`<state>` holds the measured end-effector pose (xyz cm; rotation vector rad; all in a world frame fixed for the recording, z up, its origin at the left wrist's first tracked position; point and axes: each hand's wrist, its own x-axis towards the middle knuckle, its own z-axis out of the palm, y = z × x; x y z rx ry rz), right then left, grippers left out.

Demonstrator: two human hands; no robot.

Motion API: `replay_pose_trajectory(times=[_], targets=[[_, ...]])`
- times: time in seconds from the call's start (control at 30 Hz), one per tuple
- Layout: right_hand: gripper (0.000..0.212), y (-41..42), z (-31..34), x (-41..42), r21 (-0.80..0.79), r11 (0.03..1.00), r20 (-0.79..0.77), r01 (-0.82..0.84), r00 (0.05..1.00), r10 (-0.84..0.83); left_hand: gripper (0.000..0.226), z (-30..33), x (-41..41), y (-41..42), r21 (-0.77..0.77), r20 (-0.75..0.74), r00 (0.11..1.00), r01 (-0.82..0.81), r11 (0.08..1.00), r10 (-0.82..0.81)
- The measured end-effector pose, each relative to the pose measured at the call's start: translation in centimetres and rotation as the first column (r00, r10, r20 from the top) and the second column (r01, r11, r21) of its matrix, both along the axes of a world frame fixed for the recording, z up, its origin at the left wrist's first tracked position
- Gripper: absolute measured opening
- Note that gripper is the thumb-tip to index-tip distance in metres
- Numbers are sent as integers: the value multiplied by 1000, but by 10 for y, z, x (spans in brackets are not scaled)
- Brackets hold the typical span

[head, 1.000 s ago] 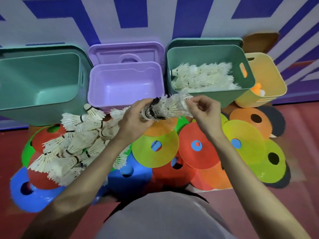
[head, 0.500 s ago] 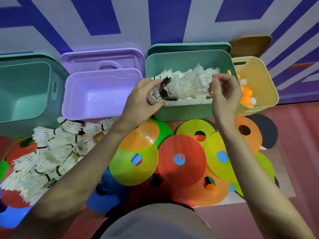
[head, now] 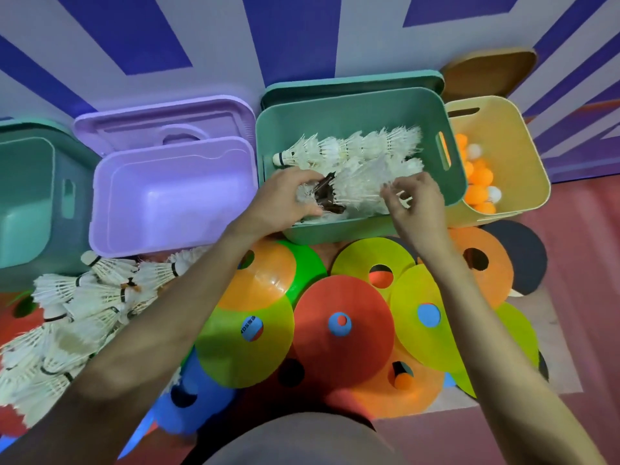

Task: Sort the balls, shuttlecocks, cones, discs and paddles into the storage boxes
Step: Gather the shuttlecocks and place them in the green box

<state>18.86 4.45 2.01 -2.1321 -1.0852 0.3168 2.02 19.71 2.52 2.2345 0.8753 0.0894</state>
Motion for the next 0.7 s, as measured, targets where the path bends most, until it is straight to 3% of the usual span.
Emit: replay_pose_trajectory(times=[0.07,0.17,0.27,0.53,0.7], targets=[[8,3,-4,1,-25,999,-36,-31,999,30,62,-3,4,4,6,-93,994,57,998,-56],[40,6,-7,0,-42,996,-116,-85,990,79,61,-7,8,8,13,-206,970,135,991,-129],[40,10,-11,1,-85,985,-63,-148,988,143,63,-9,10,12,-2,-286,941,190,982,-183],[29,24,-15,-1,-209,961,-56,-181,983,174,38,-9,11,16,22,-312,940,153,988,-139],[49,24,-12,-3,-271,943,-42,-195,981,190,42,-10,3,12,77,-327,930,203,976,-168]])
